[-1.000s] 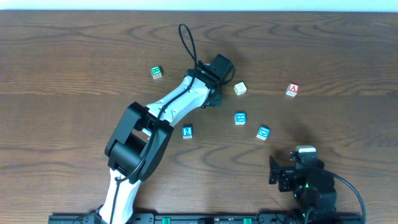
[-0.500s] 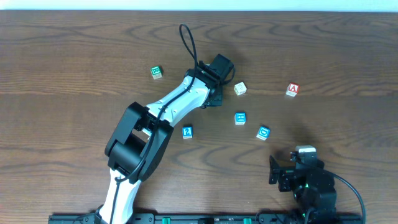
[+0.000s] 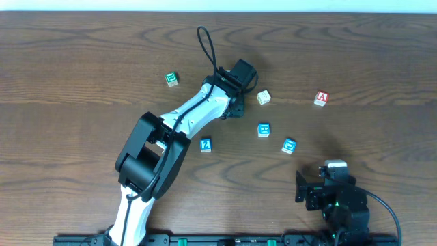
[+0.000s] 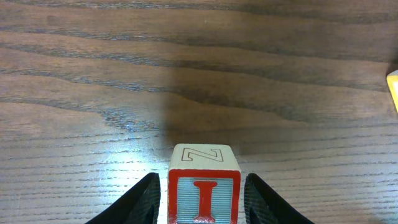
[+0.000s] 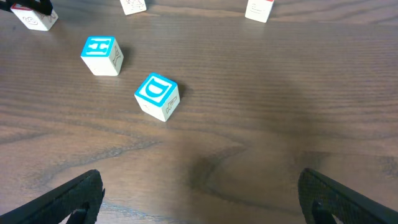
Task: Spell out Ai2
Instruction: 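Grasp the blue '2' block with the left gripper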
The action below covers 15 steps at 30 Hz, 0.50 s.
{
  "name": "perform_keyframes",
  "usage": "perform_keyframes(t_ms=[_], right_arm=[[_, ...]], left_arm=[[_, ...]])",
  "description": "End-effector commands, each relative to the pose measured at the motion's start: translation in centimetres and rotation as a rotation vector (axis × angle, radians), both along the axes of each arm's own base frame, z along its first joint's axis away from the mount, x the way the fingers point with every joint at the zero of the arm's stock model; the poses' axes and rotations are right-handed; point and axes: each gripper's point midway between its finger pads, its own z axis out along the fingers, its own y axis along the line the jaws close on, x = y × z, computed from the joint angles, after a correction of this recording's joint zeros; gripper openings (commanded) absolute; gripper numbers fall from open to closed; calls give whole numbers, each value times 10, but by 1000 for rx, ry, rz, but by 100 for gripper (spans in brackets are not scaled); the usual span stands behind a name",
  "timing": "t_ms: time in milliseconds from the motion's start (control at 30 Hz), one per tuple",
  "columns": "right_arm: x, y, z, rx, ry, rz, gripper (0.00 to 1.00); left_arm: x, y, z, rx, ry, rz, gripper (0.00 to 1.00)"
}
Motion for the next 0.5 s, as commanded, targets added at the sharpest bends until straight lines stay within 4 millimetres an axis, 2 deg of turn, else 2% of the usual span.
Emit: perform_keyframes(t_ms=[0,133,267,300,333,467], right_arm=[[0,-1,-3,-8,4,2,99],[0,-1,-3,-8,4,2,99],[0,-1,-3,-8,4,2,99],[0,-1,-3,-8,4,2,99],[0,-1,-3,-8,4,2,99],[0,-1,-3,-8,4,2,99]], left_arm=[[-3,5,-5,21,15,-18,45],[-2,7,20,2,-14,-14,43],[0,9,63,-36,-81,-8,47],[-3,10,73,-43,-88,-7,47],[-9,14,82,-45,-81,6,41],[-37,34,92,-3,-4,48,32]])
